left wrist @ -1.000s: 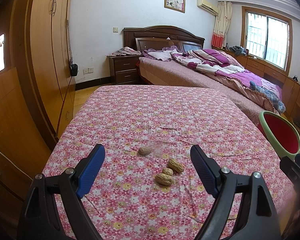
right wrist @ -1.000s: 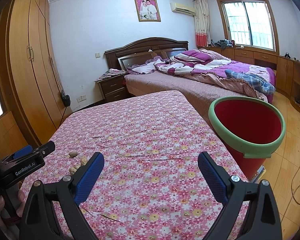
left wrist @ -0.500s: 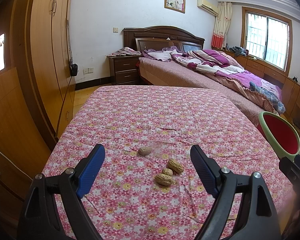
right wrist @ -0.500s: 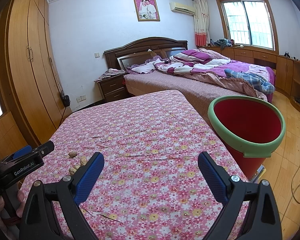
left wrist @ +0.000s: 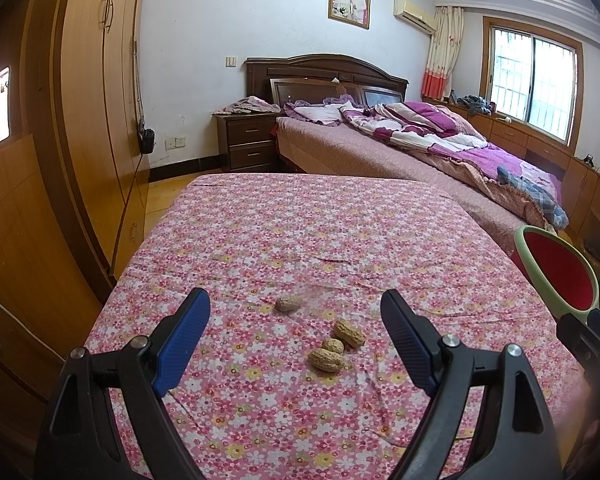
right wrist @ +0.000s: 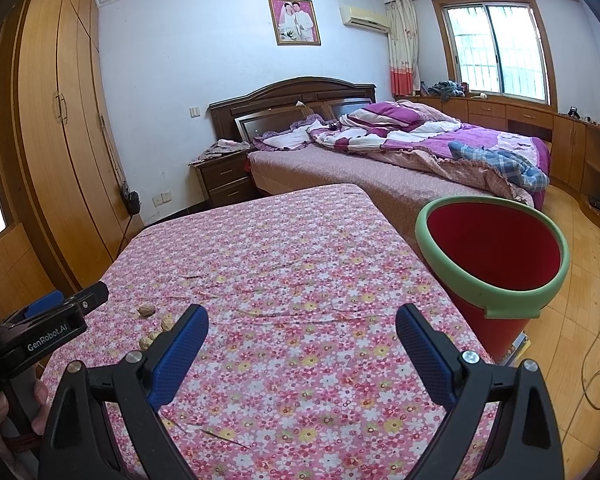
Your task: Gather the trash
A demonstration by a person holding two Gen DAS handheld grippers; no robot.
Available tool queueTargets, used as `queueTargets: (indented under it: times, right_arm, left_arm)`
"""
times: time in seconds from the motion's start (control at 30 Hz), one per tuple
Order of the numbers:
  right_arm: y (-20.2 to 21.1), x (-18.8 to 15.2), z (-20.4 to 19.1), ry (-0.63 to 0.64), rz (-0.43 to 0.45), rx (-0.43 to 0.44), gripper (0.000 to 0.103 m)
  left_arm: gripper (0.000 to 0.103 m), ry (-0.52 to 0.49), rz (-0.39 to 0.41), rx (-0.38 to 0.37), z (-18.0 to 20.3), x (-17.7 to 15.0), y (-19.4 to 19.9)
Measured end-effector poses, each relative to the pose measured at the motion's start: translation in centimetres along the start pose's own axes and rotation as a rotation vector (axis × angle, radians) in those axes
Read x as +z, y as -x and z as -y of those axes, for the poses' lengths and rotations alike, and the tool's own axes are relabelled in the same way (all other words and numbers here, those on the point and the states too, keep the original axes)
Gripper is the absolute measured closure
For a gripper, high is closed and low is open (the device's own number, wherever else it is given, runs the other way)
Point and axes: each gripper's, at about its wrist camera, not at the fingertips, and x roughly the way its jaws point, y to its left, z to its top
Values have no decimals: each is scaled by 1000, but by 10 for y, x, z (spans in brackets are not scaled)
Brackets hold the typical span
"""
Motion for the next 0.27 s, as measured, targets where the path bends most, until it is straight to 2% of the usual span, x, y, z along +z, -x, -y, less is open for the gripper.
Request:
queueTargets:
  times: [0.27]
  right_arm:
    - [4, 4, -4, 6, 12, -1, 6]
  left_arm:
    - [16, 5, 2, -3, -2, 2, 3]
